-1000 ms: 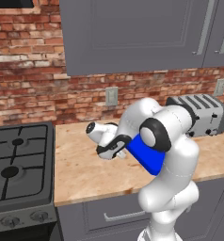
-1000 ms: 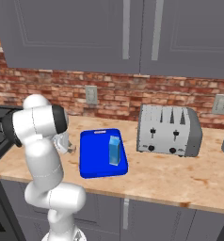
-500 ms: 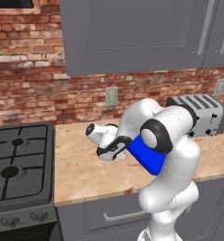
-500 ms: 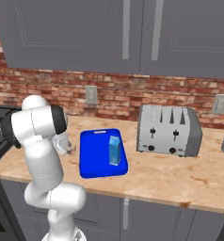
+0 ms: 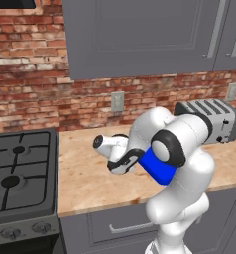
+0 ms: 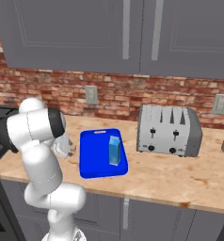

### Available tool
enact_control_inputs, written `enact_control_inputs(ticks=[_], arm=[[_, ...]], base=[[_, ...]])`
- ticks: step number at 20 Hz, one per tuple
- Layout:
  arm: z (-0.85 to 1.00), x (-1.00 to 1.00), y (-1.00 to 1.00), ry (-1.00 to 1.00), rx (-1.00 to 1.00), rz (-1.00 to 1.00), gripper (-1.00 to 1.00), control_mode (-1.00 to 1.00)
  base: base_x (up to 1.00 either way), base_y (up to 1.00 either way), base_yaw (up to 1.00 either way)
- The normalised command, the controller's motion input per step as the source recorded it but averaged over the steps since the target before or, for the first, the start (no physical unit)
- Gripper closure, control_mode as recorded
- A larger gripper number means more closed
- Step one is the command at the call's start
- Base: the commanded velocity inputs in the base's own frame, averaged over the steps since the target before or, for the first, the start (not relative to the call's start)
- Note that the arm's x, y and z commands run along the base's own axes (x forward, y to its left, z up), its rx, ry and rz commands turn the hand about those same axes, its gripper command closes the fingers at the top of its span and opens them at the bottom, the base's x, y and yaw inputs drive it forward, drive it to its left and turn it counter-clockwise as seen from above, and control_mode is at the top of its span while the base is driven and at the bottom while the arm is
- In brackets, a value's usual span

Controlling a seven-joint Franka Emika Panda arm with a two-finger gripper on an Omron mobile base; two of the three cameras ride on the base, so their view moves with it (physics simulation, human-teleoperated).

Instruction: Take out the milk from the fridge and place it on the tray on the counter. Then take the sugar cube near the tray and place it in the tray.

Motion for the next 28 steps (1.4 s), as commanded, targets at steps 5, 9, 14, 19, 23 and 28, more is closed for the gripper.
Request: enact_control_inputs(ticks=[5, 9, 14, 19, 23, 28], arm=[[0.00, 0.00, 0.00, -0.04, 0.00, 0.00, -1.00, -1.00], [0.00, 0.00, -0.06, -0.03, 0.00, 0.00, -1.00, -1.00], [0.00, -0.02, -0.20, -0.05, 0.00, 0.00, -1.00, -1.00], [-0.03, 0.00, -0.02, 0.00, 0.00, 0.00, -1.00, -1.00], [-0.29, 0.07, 0.06, 0.00, 0.00, 0.00, -1.00, -1.00], [-0.30, 0.17, 0.13, 0.00, 0.00, 0.00, 1.00, -1.00]], base=[[0.00, 0.00, 0.00], [0.00, 0.00, 0.00], [0.00, 0.00, 0.00], [0.00, 0.00, 0.00], [0.00, 0.00, 0.00], [0.00, 0.00, 0.00]])
